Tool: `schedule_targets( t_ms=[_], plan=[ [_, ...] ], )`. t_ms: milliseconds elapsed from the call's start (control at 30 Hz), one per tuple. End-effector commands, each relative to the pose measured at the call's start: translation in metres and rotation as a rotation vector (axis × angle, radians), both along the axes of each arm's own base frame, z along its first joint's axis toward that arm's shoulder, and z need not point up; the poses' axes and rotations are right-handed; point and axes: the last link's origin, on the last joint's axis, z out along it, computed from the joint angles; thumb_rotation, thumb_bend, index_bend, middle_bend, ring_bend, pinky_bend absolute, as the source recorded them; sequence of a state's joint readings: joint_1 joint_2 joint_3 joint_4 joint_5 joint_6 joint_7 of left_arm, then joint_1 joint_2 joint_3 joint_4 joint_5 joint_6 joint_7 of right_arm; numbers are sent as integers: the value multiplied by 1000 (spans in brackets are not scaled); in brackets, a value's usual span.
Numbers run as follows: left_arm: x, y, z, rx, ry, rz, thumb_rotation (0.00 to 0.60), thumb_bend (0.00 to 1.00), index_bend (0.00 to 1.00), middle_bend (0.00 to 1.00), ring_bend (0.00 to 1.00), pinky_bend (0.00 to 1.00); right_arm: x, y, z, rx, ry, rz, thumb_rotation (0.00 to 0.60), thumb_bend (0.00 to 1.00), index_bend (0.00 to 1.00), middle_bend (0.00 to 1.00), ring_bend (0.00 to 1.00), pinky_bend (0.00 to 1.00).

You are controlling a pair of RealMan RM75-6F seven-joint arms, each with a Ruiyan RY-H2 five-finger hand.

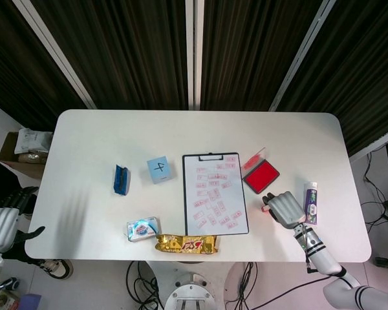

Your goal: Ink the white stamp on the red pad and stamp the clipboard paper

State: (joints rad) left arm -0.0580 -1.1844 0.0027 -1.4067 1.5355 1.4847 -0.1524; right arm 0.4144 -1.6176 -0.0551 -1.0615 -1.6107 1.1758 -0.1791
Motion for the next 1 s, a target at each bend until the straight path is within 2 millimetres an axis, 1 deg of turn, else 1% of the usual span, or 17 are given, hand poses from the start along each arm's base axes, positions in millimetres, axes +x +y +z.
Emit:
schedule_targets(
  t_ms=[33,200,300,667,1000],
  plan=[
    [0,0,0,0,0,0,600,0,143,160,156,289,0,0,0,5,1,-2,600,300,479,462,836,1000],
    [0,1,-1,-3,-2,0,600,0,143,160,156,289,1,1,1,12,-2,3,600,288,364,367,831,1000],
    [0,1,-1,-3,-2,-1,600,0,143,160,156,289,2,1,2,15,0,3,600,284,330,343,829,1000],
    [1,1,1,5,1,-6,600,0,143,160,156,290,5,1,3,10,-13,12,600,284,322,340,829,1000],
    [0,-1,3,7,12,7,600,0,143,160,156,294,12,-11,5,-8,-30,24,600,285,321,341,831,1000]
  ],
)
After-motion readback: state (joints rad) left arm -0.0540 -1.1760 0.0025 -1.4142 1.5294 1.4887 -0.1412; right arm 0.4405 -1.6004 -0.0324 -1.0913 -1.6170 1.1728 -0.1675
